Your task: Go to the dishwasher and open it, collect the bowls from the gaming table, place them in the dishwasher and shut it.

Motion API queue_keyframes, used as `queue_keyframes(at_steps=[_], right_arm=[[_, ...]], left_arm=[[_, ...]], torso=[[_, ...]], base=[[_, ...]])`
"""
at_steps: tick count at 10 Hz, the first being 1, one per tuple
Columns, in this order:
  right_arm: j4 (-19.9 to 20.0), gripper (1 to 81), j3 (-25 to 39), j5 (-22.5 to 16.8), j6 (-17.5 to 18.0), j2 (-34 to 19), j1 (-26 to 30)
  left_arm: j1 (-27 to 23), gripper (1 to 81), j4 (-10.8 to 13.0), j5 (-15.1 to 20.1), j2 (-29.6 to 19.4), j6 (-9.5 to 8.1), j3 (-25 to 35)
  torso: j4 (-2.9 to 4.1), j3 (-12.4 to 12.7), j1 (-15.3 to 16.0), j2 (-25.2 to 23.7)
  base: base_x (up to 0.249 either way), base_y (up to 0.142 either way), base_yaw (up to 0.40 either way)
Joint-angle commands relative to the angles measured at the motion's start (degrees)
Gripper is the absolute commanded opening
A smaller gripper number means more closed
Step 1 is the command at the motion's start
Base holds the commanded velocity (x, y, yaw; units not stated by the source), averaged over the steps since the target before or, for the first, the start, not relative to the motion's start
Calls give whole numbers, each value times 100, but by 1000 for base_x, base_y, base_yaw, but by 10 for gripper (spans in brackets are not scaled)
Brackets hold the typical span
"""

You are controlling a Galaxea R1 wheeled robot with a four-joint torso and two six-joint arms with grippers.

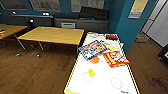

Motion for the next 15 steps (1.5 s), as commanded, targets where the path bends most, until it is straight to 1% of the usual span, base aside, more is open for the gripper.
queue_keyframes(at_steps=[1,2,4,5,6,7,8,9,10,11,12,13,14,15], right_arm=[[-443,10,-307,-224,-70,245,-146],[-443,10,-361,-224,-70,307,-172],[-478,10,-308,-224,-70,264,-163],[-487,10,-299,-224,-70,255,-163],[-478,10,-317,-224,-70,255,-155],[-478,10,-317,-224,-70,255,-146],[-478,10,-308,-224,-70,255,-137],[-478,10,-299,-224,-70,246,-137],[-478,10,-299,-224,-70,237,-128],[-478,10,-299,-224,-70,228,-120],[-478,10,-282,-224,-70,228,-102],[-470,10,-264,-224,-70,220,-84],[-478,10,-212,-232,-70,202,-67],[-478,10,-194,-232,-70,202,-58]], left_arm=[[-774,811,-8,138,-1370,-536,1276],[-1073,811,1,138,-1803,-854,1761],[-1784,811,-7,155,-2654,-1284,2743],[-2153,811,-25,200,-2860,-1558,2958],[-2497,811,-174,286,-2948,-1977,2976],[-2917,811,-315,516,-2948,-2129,2906],[-3436,811,-394,1021,-2861,-2173,2723],[-4006,811,-526,1694,-2684,-2182,2510],[-4526,811,-553,2277,-2466,-2225,2319],[-4931,811,-535,2660,-2324,-2446,2211],[-5377,811,-509,2993,-2149,-2577,2107],[-5696,811,-509,3239,-1913,-2743,1880],[-5889,811,-517,3363,-1632,-2858,1520],[-6048,811,-552,3364,-1385,-2902,1289]], torso=[[0,0,0,0],[0,0,2,0],[0,0,2,0],[0,0,0,0],[0,0,0,0],[0,0,2,0],[0,0,2,0],[0,0,2,0],[0,0,2,0],[0,-2,2,0],[0,0,2,0],[0,-2,2,0],[0,-2,2,0],[0,-2,2,0]], base=[[0,0,0],[0,0,0],[0,0,0],[0,0,0],[0,0,0],[0,0,0],[0,0,0],[0,0,0],[0,0,0],[0,0,0],[0,0,0],[0,0,0],[0,0,0],[0,0,0]])
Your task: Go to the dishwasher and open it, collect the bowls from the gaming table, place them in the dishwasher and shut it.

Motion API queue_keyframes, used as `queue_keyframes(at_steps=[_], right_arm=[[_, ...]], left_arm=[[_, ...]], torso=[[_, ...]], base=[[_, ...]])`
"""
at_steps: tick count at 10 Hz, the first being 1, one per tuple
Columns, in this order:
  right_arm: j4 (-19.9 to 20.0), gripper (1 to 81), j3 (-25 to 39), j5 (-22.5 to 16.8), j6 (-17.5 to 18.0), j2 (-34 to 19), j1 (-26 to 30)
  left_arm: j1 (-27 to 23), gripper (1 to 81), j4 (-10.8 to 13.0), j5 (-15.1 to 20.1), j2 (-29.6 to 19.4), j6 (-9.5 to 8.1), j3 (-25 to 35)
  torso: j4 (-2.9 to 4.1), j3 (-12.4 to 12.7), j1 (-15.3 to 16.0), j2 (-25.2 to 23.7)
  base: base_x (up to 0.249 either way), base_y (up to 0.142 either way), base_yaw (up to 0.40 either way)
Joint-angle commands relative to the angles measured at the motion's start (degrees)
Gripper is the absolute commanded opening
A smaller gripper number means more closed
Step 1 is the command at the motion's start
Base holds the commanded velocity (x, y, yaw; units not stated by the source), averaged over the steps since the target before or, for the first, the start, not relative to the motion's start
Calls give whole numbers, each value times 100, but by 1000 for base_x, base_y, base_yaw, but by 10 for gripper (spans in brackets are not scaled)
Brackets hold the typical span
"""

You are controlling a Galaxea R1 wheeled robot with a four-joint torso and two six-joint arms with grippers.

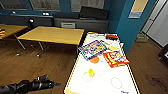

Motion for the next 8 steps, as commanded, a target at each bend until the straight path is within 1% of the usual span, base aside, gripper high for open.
queue_keyframes(at_steps=[1,2,3,4,5,6,8], right_arm=[[-136,10,178,-425,-28,-287,107],[-136,10,160,-425,-28,-278,107],[-136,10,151,-425,-28,-261,150],[-144,10,151,-460,-28,-226,212],[-153,10,178,-460,-28,-182,273],[-162,10,178,-469,-37,-147,282],[-171,10,142,-469,-28,-102,282]], left_arm=[[-1252,811,-181,924,423,-554,-703],[-1288,811,-164,793,405,-791,-711],[-1288,811,-163,441,449,-952,-835],[-1296,811,-172,222,622,-1151,-1112],[-1340,811,-163,212,906,-1294,-1458],[-1375,811,-163,212,1116,-1330,-1572],[-1481,811,-155,238,1354,-1338,-1643]], torso=[[0,0,0,0],[0,0,0,0],[0,0,0,0],[0,0,2,2],[0,0,2,2],[0,0,2,2],[0,0,2,2]], base=[[0,0,0],[0,0,0],[0,0,0],[0,0,0],[0,0,0],[0,0,0],[0,0,0]])
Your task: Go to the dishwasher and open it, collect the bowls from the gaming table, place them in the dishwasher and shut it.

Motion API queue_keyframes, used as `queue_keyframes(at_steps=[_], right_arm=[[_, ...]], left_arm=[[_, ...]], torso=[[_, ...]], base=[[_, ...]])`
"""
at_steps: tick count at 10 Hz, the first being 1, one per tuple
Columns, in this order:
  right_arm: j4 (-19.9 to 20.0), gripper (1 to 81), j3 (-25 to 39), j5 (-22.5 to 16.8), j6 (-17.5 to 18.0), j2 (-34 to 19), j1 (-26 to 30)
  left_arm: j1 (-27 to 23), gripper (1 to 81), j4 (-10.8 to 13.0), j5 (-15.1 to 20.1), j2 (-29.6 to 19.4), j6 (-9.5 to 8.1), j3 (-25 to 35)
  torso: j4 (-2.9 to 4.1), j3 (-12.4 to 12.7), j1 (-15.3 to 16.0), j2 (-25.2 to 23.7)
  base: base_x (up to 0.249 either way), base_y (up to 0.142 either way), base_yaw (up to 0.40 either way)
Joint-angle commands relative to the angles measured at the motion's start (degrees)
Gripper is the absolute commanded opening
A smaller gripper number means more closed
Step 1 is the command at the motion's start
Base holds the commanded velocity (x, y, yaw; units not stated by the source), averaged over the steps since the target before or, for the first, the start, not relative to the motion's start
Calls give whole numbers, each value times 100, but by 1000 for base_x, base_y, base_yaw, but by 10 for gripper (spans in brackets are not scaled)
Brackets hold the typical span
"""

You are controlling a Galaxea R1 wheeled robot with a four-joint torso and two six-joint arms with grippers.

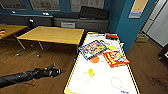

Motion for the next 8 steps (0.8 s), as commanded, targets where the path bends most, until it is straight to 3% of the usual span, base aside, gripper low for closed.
queue_keyframes(at_steps=[1,6,7,8], right_arm=[[-144,10,125,-436,-37,-245,129],[-161,10,169,-445,-37,-253,164],[-197,10,178,-445,-28,-254,164],[-197,10,169,-445,-28,-262,164]], left_arm=[[-929,811,-73,64,101,-117,-201],[-1141,811,-20,406,908,-117,-648],[-1158,811,-12,415,1066,-117,-754],[-1167,811,-3,424,1182,-117,-799]], torso=[[0,0,0,0],[0,-2,0,0],[-258,-2,0,0],[-302,-2,0,0]], base=[[0,0,0],[0,0,0],[0,0,0],[0,0,0]])
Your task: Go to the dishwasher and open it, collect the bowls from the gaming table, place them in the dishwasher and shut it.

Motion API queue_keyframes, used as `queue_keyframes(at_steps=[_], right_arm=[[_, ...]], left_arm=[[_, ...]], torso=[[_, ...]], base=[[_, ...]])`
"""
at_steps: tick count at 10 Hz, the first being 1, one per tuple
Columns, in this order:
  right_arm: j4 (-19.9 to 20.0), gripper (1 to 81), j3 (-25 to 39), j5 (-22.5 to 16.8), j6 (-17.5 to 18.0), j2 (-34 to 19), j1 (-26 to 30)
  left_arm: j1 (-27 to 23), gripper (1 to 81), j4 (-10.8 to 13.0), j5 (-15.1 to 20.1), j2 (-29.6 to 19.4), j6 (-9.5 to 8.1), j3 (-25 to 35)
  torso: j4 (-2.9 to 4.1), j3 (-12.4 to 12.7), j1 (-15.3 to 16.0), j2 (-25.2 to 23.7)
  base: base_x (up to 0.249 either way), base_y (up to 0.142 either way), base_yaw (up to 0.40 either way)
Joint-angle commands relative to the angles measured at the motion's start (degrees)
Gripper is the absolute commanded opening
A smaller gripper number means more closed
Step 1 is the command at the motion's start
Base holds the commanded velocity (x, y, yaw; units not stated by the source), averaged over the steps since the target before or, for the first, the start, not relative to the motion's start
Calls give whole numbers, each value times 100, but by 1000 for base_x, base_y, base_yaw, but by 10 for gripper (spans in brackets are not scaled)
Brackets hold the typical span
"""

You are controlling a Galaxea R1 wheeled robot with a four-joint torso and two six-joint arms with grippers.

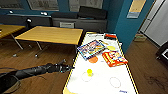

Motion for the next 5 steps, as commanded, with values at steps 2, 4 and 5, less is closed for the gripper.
queue_keyframes(at_steps=[2,4,5], right_arm=[[-154,10,178,-429,-24,-267,110],[-163,10,169,-429,-24,-267,110],[-163,10,152,-429,-24,-258,118]], left_arm=[[-844,811,21,280,295,-21,-125],[-844,811,21,315,382,-21,-229],[-844,811,21,463,514,-21,-387]], torso=[[-89,0,0,0],[-175,0,0,2],[-175,0,0,2]], base=[[0,0,0],[0,0,0],[0,0,0]])
